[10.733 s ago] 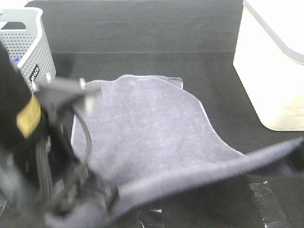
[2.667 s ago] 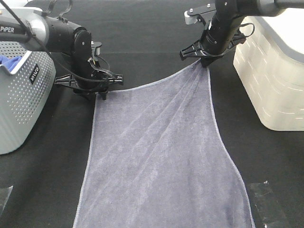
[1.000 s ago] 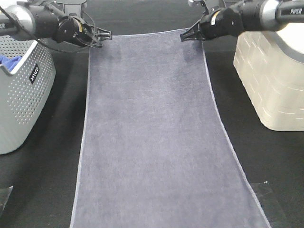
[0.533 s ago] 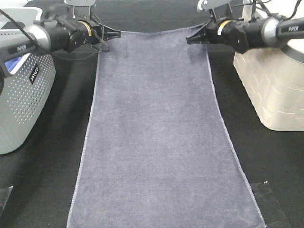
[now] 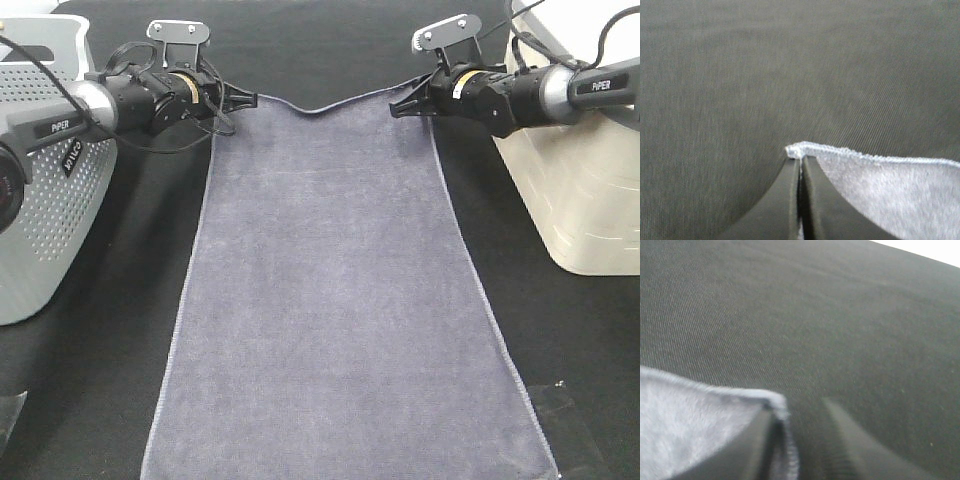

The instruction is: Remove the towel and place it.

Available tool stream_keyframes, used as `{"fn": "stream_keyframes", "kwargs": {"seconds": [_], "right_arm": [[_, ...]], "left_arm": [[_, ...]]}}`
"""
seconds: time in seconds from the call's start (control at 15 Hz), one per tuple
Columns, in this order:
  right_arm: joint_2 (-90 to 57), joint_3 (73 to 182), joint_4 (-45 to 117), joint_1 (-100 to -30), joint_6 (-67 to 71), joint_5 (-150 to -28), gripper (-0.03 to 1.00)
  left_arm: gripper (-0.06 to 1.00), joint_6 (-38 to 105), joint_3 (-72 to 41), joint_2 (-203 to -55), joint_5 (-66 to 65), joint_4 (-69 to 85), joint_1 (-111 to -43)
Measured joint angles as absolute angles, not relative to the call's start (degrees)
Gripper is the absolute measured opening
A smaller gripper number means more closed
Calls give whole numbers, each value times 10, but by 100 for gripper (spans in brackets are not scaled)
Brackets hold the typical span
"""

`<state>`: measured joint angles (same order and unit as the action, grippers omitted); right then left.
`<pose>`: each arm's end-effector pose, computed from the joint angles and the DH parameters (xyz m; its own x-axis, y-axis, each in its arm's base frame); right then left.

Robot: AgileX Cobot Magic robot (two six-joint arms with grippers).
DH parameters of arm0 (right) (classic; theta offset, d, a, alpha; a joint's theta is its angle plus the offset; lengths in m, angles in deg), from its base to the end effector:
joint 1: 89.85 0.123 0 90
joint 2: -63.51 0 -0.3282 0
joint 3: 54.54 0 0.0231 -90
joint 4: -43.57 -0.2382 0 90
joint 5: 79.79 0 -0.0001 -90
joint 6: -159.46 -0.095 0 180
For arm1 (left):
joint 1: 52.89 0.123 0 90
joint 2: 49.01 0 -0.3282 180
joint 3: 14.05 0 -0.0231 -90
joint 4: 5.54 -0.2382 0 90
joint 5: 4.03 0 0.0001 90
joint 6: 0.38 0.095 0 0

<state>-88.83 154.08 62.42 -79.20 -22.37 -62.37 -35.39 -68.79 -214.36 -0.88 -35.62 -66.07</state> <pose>0.5801 0.1184 0.1343 -0.2021 -0.3208 -0.9254 -0.3449 0.9076 -0.2393 0.6196 -0.1424 0.1061 -0.4019 0.0052 -0.9157 0.1691 0.9832 -0.0686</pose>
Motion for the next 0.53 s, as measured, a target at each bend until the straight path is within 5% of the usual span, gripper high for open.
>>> {"fn": "stream_keyframes", "kwargs": {"seconds": [0.2,0.33,0.53], "right_arm": [[-888,1541,620,-792,-224,-622,60],[-888,1541,588,-792,-224,-621,75],[-883,1541,536,-792,-221,-636,75]], "left_arm": [[42,-354,-688,-2141,-4,-356,-661],[50,-354,-688,-2129,-4,-354,-661],[51,-357,-690,-2121,-4,-349,-661]]}}
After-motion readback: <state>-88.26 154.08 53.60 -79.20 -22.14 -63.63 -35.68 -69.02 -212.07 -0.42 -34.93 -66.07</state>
